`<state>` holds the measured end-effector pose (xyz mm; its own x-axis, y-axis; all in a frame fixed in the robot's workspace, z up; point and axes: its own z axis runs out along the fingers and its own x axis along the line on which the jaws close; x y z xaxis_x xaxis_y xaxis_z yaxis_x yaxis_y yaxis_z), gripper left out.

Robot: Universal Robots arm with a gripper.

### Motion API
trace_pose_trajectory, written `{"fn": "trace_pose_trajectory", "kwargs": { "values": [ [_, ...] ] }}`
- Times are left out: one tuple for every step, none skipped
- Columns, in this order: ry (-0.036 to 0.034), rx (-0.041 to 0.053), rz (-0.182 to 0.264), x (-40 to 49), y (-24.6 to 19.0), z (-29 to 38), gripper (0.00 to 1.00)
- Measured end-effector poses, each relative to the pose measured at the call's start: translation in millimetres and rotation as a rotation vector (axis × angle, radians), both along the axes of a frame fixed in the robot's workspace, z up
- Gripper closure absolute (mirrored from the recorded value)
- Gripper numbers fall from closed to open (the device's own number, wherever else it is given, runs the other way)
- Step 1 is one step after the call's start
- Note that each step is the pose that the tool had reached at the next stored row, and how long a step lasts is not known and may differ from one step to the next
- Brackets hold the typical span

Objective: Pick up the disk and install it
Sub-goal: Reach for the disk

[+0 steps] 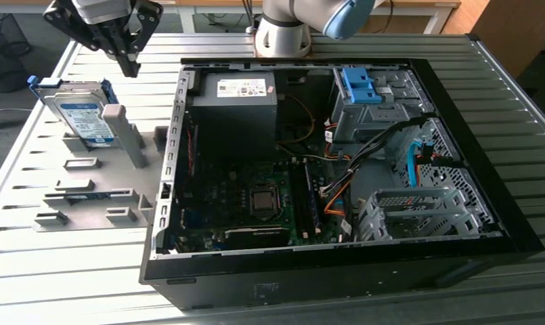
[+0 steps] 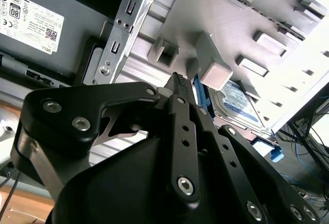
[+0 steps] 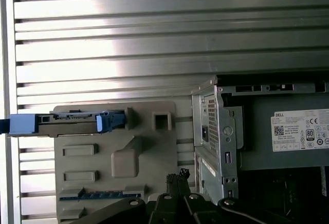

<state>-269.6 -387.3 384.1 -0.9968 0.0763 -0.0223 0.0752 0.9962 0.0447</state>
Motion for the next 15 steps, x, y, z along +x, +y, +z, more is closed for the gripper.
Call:
{"fn": "trace_pose_trajectory", "kwargs": {
  "values": [
    [0.0000, 0.0000, 0.000, -0.5, 0.0, 0.0, 0.89],
    [0.0000, 0.0000, 0.000, -1.0, 0.1, 0.0, 0.89],
    [0.0000, 0.0000, 0.000, -1.5, 0.1, -0.1, 0.89],
    [0.0000, 0.0000, 0.000, -2.1, 0.1, -0.1, 0.89],
    [0.0000, 0.0000, 0.000, -2.6, 0.2, -0.1, 0.89],
    [0.0001, 0.0000, 0.000, -3.2, 0.2, -0.1, 0.89],
    [0.0000, 0.0000, 0.000, -3.7, 0.2, -0.2, 0.89],
    [0.0000, 0.0000, 0.000, -4.2, 0.2, -0.2, 0.89],
    [0.0000, 0.0000, 0.000, -4.6, 0.3, -0.2, 0.89],
    [0.0000, 0.0000, 0.000, -5.1, 0.3, -0.2, 0.89],
    [0.0001, 0.0000, 0.000, -5.6, 0.3, -0.3, 0.89],
    [0.0000, 0.0000, 0.000, -5.9, 0.4, -0.3, 0.89],
    [0.0001, 0.0000, 0.000, -6.3, 0.4, -0.3, 0.89],
    [0.0000, 0.0000, 0.000, -6.7, 0.4, -0.4, 0.89],
    [0.0001, -0.0001, 0.000, -7.0, 0.4, -0.4, 0.89]
  ]
}}
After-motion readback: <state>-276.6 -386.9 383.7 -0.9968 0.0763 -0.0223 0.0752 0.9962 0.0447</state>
